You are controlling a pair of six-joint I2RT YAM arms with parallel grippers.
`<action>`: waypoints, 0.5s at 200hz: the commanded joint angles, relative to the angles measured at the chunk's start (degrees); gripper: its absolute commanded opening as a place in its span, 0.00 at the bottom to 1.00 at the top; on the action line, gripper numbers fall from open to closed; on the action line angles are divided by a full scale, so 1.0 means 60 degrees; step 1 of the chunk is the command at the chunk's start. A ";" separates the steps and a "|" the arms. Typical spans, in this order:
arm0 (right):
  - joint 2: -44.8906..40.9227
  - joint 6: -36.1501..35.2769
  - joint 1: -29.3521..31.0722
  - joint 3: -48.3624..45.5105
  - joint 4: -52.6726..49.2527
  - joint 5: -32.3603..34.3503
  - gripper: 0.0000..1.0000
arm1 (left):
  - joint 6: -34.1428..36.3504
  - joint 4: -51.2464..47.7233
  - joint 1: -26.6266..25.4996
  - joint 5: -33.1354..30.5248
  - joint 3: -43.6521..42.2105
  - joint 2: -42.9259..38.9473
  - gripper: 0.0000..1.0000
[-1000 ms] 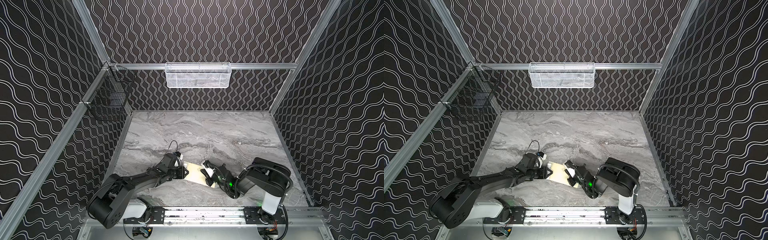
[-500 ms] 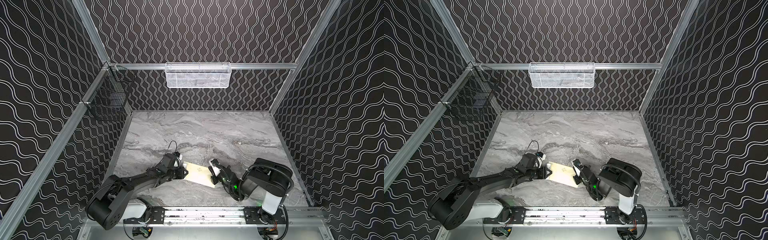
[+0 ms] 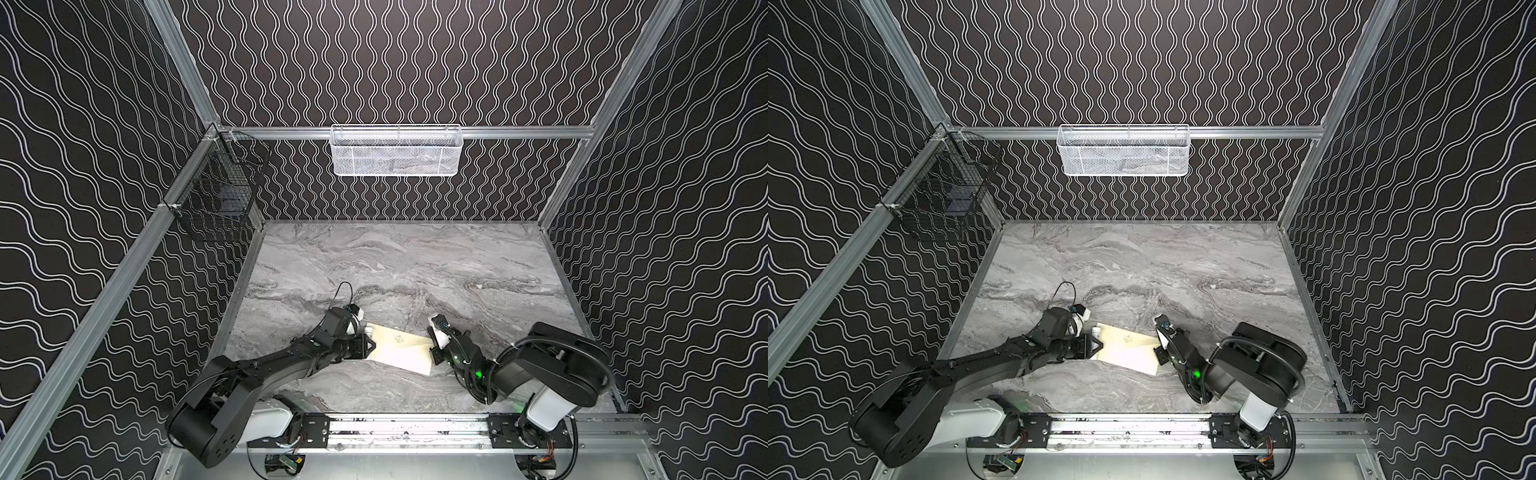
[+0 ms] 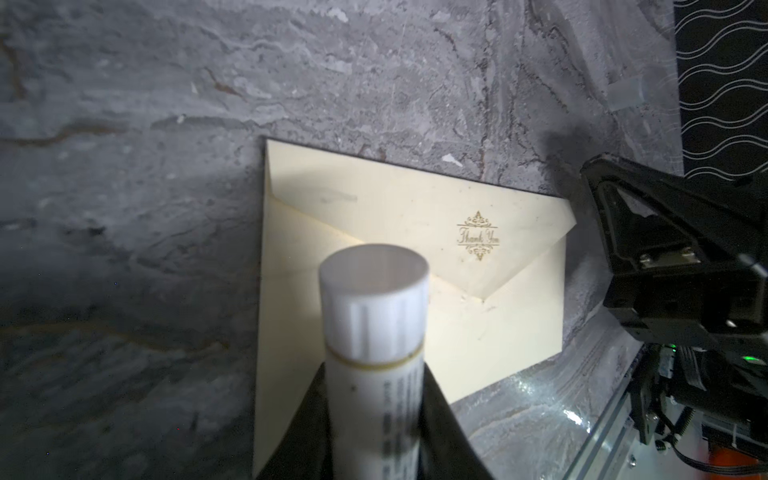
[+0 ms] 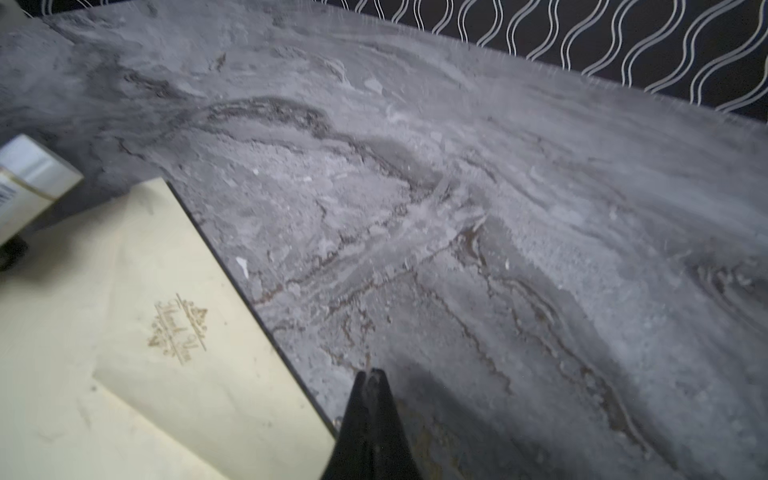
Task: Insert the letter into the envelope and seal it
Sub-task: 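Slide the right gripper fingertips along the flap, pressing it flat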
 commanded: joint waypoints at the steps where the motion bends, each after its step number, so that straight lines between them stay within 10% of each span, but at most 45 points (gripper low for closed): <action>1: -0.0270 -0.1043 0.0022 0.0313 -0.0048 -0.1126 0.00 | -0.0058 -0.0036 0.0020 0.0103 0.0219 -0.0402 0.00; 100: 0.2326 -0.1745 0.0373 0.2031 0.1347 -0.3550 0.00 | -0.0070 -0.0077 0.0022 0.0009 -0.0325 -0.0156 0.00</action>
